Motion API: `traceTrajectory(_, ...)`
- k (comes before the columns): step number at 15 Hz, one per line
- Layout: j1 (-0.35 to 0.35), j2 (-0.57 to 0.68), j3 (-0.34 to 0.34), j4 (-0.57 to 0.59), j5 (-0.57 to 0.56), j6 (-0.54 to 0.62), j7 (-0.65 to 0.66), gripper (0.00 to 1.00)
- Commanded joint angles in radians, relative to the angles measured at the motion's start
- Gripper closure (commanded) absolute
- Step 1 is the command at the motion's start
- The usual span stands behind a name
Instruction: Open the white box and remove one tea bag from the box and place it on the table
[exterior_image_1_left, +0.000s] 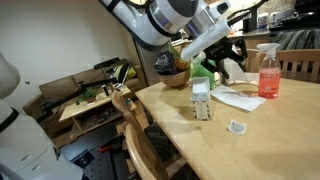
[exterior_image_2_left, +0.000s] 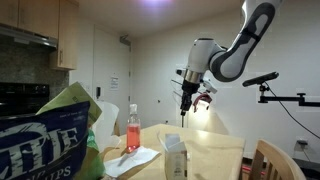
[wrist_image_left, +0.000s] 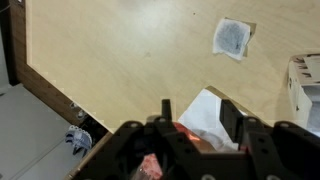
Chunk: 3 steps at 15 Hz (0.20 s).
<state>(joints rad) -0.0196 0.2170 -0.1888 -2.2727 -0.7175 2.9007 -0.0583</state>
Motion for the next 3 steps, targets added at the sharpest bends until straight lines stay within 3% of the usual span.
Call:
traceTrajectory(1,0.049,-0.038,-0.022,-0.043,-0.068,0.029,0.154,0.13)
traceTrajectory(3,0.089,-0.064,-0.022,-0.073,-0.126,0.048,0.253,0.01)
